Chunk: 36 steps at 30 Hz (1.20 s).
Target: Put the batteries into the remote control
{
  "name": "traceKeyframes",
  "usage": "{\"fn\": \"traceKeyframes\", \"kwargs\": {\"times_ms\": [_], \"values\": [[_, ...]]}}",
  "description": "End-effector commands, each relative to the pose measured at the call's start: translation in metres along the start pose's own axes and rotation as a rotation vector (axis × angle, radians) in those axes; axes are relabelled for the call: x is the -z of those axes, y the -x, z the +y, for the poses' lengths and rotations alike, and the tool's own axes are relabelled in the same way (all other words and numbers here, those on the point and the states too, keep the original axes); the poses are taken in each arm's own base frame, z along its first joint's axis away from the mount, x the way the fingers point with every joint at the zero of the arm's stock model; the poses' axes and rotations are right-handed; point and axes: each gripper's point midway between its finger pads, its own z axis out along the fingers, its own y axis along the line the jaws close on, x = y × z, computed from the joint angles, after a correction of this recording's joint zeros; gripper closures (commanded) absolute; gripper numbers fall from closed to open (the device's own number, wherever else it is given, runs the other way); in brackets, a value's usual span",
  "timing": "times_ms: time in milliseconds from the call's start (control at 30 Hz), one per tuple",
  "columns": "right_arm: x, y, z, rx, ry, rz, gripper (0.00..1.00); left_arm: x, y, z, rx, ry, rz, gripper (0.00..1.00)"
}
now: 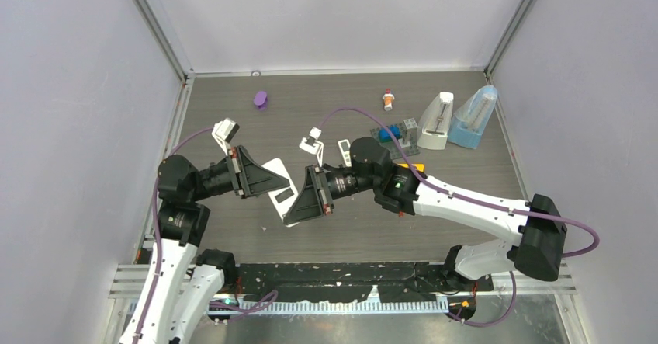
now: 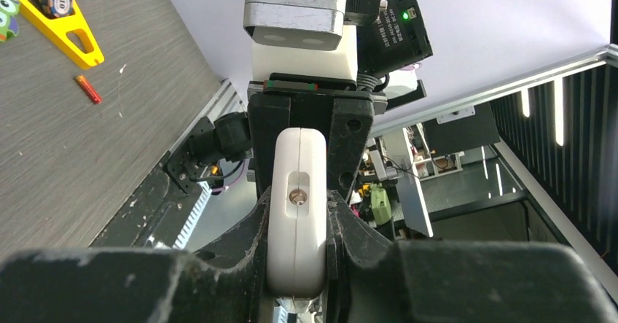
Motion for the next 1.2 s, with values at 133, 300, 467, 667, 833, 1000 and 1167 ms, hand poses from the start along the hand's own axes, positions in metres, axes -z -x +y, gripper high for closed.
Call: {"fn": "traceKeyframes", "kwargs": {"times_ms": [133, 300, 467, 667, 833, 1000, 1167], "values": [[0.012, 0.039, 0.018, 0.129, -0.050, -0.164, 0.47, 0.008, 0.016, 0.011, 0.007, 0.067, -0.069, 1.00], [0.027, 0.054, 0.018, 0.181, -0.112, -0.248, 0.21, 0.029, 0.051, 0.026, 0.034, 0.122, -0.203, 1.00], [0.048, 0.083, -0.019, 0.167, -0.338, -0.369, 0.28, 0.042, 0.090, 0.039, 0.086, 0.121, -0.334, 1.00], [0.063, 0.105, -0.097, 0.213, -0.673, -0.426, 0.34, 0.066, 0.141, 0.058, 0.146, 0.099, -0.533, 1.00], [0.036, 0.098, -0.172, 0.271, -0.795, -0.298, 0.44, 0.084, 0.170, 0.082, 0.157, 0.173, -0.699, 1.00], [0.004, 0.091, -0.224, 0.368, -0.880, -0.157, 0.52, 0.106, 0.194, 0.102, 0.163, 0.278, -0.851, 1.00], [-0.021, 0.087, -0.272, 0.465, -0.994, -0.043, 0.50, 0.128, 0.212, 0.118, 0.157, 0.397, -0.964, 1.00]]}}
